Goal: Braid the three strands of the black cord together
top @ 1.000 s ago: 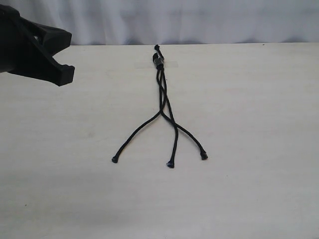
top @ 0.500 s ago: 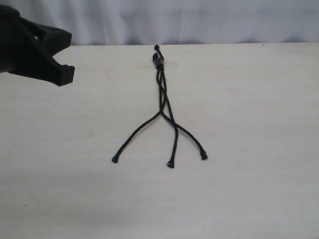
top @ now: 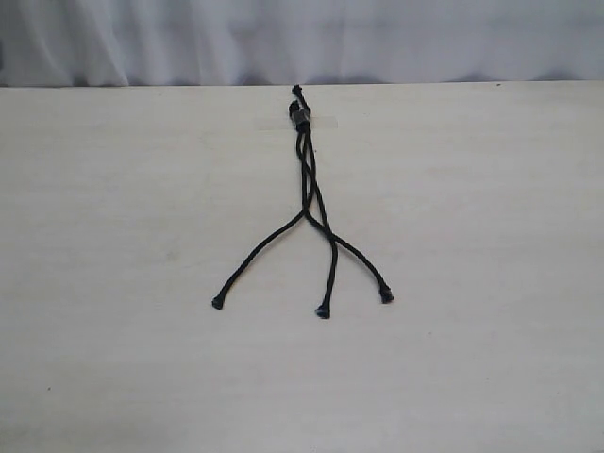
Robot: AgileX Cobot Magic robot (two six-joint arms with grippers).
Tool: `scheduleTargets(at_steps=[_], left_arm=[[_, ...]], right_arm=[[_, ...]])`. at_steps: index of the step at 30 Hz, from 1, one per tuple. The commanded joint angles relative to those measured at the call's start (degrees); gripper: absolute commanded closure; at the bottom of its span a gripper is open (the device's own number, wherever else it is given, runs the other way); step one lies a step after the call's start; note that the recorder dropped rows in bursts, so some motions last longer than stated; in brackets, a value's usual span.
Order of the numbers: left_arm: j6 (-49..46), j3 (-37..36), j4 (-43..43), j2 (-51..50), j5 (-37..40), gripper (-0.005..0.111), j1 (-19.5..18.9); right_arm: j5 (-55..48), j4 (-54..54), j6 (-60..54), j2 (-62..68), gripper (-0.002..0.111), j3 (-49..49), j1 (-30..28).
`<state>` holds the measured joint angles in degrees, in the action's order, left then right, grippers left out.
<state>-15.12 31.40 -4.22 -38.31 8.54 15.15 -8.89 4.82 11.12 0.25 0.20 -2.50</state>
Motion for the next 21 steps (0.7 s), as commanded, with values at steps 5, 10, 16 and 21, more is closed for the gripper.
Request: scheduleTargets(at_steps=[5, 10, 16, 21], left_arm=[[0.53, -16.57, 0.55, 37.3, 9.62, 0.107, -17.6], [0.53, -21.1, 0.87, 38.31, 9.67, 0.107, -18.1], [19.46, -30.14, 13.84, 38.31, 0.4, 0.107, -18.1], [14.56, -31.4, 6.38, 38.31, -1.47, 0.107, -18.1]], right_arm=[[0.0, -0.09, 0.07, -0.25, 0.104, -0.2, -0.06], [0.0, -0.09, 0.07, -0.25, 0.104, -0.2, -0.06], [0.0, -0.09, 0.07, -0.25, 0.104, -0.2, -0.06], [0.0, -0.09, 0.07, -0.25, 0.104, -0.2, -0.06]])
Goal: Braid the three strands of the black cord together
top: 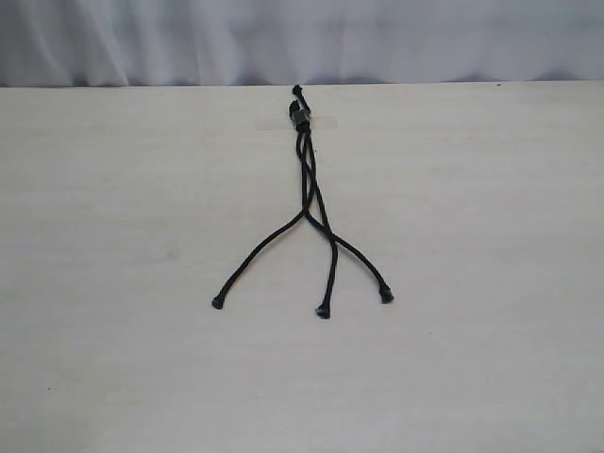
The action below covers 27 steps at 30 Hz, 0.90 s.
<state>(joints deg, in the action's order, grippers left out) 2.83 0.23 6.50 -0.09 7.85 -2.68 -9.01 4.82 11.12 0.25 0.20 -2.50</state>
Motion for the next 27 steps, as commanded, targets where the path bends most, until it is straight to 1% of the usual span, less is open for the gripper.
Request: scheduleTargets(at_steps=[1, 10, 27], left_arm=[[-4.94, -0.23, -5.19, 0.09, -0.4, 0.107, -0.27], [-5.96, -0.23, -5.31, 0.09, 2.87, 0.107, -0.27], [-5.96, -0.23, -5.07, 0.09, 2.76, 0.107, -0.27]], right_arm=[[0.12, -0.09, 0.07, -0.25, 0.104, -0.2, -0.06], [0.12, -0.09, 0.07, -0.25, 0.104, -0.2, -0.06], [0.12, -0.09, 0.07, -0.25, 0.104, -0.2, -0.06]])
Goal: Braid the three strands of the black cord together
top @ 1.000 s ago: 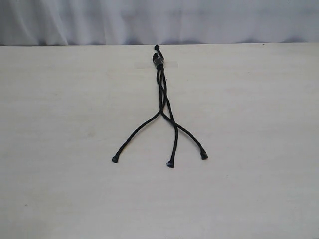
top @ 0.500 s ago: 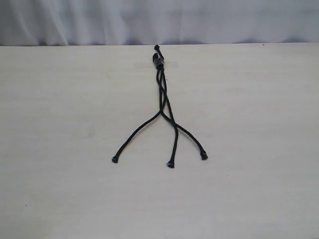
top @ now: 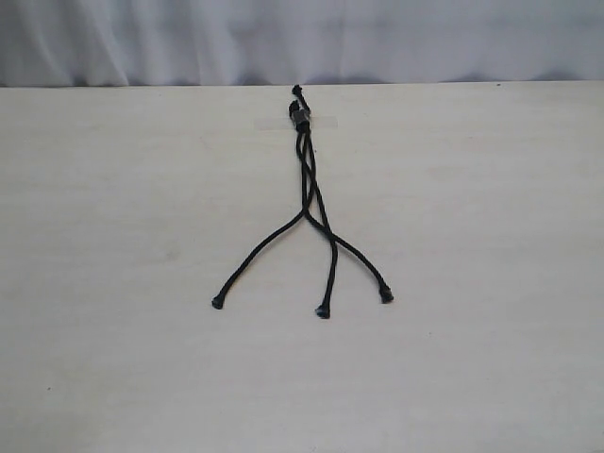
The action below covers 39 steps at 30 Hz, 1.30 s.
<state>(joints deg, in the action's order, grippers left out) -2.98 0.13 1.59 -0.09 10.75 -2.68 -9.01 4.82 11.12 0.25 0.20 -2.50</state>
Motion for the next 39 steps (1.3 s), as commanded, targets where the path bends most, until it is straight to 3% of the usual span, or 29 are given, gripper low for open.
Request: scheduleTargets(at_steps=[1, 39], left_arm=[[-0.15, -0.13, -0.16, 0.09, -0.25, 0.107, -0.27], [-0.15, -0.13, -0.16, 0.09, -0.88, 0.107, -0.27]], right_arm=[[0.12, -0.09, 0.07, -0.25, 0.104, -0.2, -0.06], [0.12, -0.09, 0.07, -0.25, 0.104, -0.2, -0.06]])
